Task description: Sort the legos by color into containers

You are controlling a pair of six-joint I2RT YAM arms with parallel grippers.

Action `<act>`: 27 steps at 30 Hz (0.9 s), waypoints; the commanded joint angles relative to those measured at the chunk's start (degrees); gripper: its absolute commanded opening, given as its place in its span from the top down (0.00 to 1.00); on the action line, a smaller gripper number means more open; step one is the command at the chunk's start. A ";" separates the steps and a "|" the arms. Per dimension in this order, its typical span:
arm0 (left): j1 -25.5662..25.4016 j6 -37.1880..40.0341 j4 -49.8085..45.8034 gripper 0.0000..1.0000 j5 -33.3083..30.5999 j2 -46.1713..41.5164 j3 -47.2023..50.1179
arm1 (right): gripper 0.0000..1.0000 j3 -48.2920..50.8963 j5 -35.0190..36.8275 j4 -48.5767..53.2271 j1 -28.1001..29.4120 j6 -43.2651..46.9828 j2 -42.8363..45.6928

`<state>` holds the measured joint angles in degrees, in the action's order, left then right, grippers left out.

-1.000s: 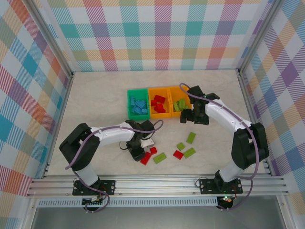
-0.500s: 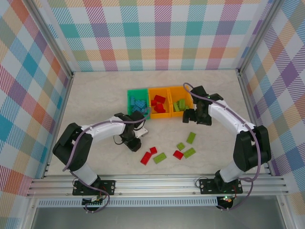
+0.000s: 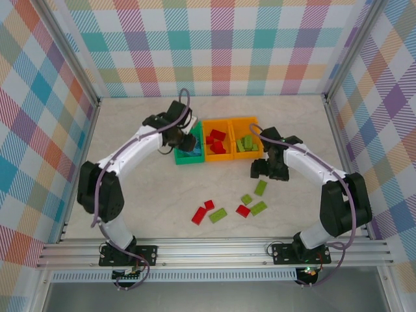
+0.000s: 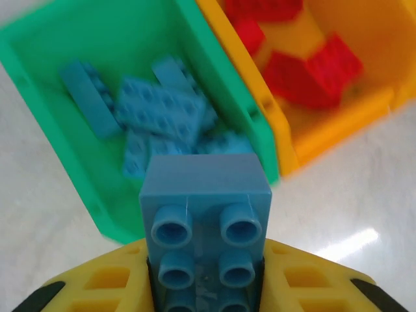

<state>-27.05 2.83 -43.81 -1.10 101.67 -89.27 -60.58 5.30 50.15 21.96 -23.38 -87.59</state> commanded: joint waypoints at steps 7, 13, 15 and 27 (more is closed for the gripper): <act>2.68 -9.97 -6.68 0.70 -1.71 15.81 -18.17 | 0.20 0.98 -4.17 0.87 0.90 -8.65 -3.54; 2.92 -13.54 -7.41 0.70 0.76 20.61 -22.79 | 0.23 0.63 -6.46 0.43 0.90 -12.98 -8.07; 2.89 -14.28 -7.60 0.68 1.23 21.28 -22.95 | 0.23 0.68 -6.77 0.17 0.90 -13.29 -9.18; 2.79 -18.03 -4.13 0.21 -0.47 13.09 -16.34 | 0.27 0.27 -8.01 -2.03 0.94 -16.13 -14.97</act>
<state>-24.97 -14.02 -48.93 -0.71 121.32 -107.20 -59.66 -1.96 48.99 22.61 -38.06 -100.68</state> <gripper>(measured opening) 0.771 0.741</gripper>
